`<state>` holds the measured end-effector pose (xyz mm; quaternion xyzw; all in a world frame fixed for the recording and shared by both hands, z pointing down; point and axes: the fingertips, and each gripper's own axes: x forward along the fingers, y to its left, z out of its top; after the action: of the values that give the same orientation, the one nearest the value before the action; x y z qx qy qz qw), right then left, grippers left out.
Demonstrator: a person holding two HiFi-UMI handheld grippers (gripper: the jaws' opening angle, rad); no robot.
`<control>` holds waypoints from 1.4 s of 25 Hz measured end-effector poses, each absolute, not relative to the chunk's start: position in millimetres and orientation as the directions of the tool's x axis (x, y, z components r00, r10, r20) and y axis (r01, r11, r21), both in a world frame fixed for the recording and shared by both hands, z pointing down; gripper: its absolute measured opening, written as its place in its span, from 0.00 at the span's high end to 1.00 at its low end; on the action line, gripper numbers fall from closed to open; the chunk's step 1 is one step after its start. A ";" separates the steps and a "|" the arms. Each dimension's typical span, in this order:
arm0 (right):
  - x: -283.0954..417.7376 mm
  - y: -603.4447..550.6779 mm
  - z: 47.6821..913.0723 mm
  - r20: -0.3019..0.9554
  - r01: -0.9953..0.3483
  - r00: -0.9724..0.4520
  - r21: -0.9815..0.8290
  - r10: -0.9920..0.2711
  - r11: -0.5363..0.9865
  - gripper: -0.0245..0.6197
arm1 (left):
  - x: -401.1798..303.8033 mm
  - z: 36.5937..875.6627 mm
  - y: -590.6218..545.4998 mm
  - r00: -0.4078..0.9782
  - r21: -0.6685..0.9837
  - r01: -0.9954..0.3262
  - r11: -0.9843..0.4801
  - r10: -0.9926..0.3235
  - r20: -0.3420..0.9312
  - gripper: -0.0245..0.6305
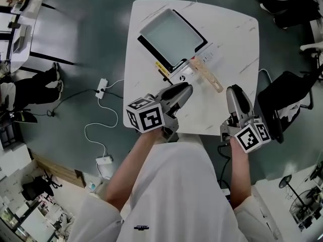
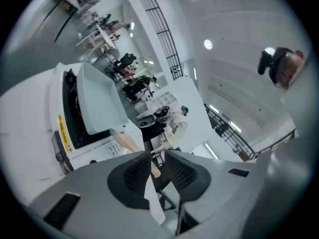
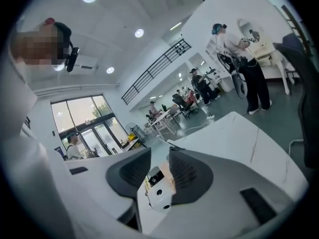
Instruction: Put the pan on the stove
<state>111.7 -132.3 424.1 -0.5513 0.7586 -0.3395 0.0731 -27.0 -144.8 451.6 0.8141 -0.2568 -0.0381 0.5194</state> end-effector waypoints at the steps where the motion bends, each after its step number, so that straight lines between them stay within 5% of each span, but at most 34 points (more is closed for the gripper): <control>1: 108.0 -129.3 415.1 0.257 -0.792 -0.387 -0.585 -0.886 0.176 0.80 | -31.6 442.8 -138.9 0.866 0.832 -0.406 -0.379 -0.450 0.218 0.83; 10: 56.9 -108.4 353.6 0.215 -0.805 -0.490 -0.484 -0.844 0.344 0.86 | -96.4 376.4 -118.5 0.712 0.440 -0.697 -0.565 -0.618 0.334 0.96; 19: 12.7 -91.3 318.6 0.271 -0.821 -0.568 -0.253 -0.777 0.512 0.86 | -141.0 327.6 -107.3 0.662 0.388 -0.740 -0.550 -0.697 0.276 0.96; 31: 4.9 -87.5 312.0 0.275 -0.826 -0.563 -0.176 -0.779 0.535 0.86 | -145.4 319.5 -92.2 0.654 0.363 -0.748 -0.556 -0.711 0.259 0.96; 35: 7.7 -85.1 316.6 0.295 -0.845 -0.535 -0.172 -0.792 0.507 0.95 | -148.1 321.9 -94.1 0.641 0.364 -0.758 -0.542 -0.722 0.260 0.96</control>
<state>7.7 -85.1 316.6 -0.4739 0.8633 -0.1487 -0.0892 -148.1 -94.1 321.9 0.8771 -0.4218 0.0395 0.2265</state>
